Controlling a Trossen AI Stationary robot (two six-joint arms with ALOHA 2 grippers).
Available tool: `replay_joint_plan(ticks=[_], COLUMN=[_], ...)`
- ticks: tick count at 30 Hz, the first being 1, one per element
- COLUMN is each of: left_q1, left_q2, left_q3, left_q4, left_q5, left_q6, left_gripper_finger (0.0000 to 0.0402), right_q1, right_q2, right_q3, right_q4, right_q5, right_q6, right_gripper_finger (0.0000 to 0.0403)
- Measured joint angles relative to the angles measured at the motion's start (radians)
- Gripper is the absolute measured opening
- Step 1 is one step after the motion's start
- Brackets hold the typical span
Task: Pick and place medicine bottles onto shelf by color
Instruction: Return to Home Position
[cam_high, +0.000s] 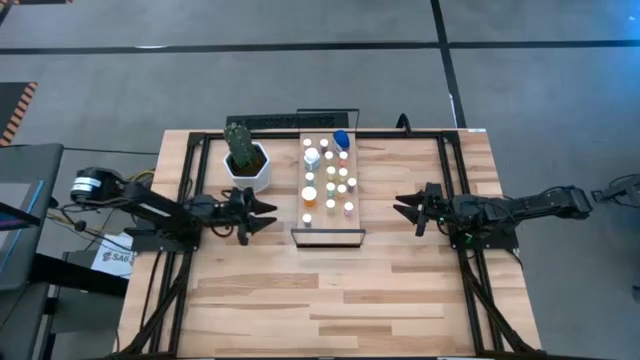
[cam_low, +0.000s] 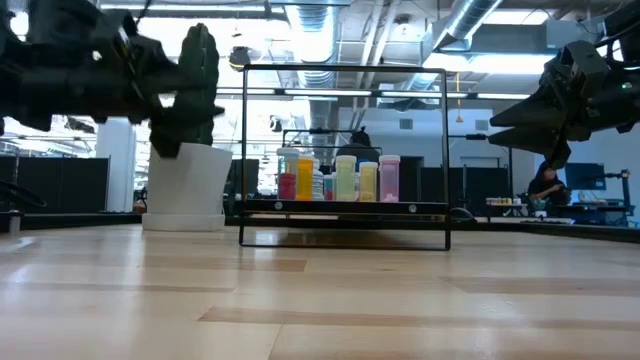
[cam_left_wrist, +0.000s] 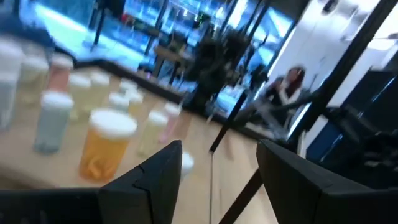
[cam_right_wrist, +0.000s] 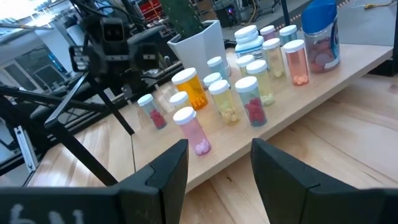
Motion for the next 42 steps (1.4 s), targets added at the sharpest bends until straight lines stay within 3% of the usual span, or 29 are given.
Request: replay_joint_plan(ticks=[12,22,27,35,42], left_q1=[0.0,0.0,0.0,0.0,0.0], left_q2=[-0.329,-0.522,-0.679,-0.961,-1.175], left_q3=[-0.012,-0.013,-0.013,-0.014,-0.015], left_q4=[-0.116,-0.316,-0.464,-0.829,-1.062], left_q5=[-0.062,-0.078,-0.087,0.019,0.158], left_q6=[0.162,0.197,0.264,0.089,0.06], left_gripper_finger=[0.0195,0.0194,0.0194,0.0194,0.0194], right_q1=[0.0,0.0,0.0,0.0,0.0], right_q2=[0.0,0.0,0.0,0.0,0.0], right_q3=[0.0,0.0,0.0,0.0,0.0], right_q4=[-0.001,-0.001,-0.001,0.0,0.0], right_q5=[-0.015,-0.015,-0.015,-0.015,-0.016], right_q6=[0.0,0.0,0.0,0.0,0.0], right_gripper_finger=[0.0195,0.0195,0.0195,0.0195,0.0195])
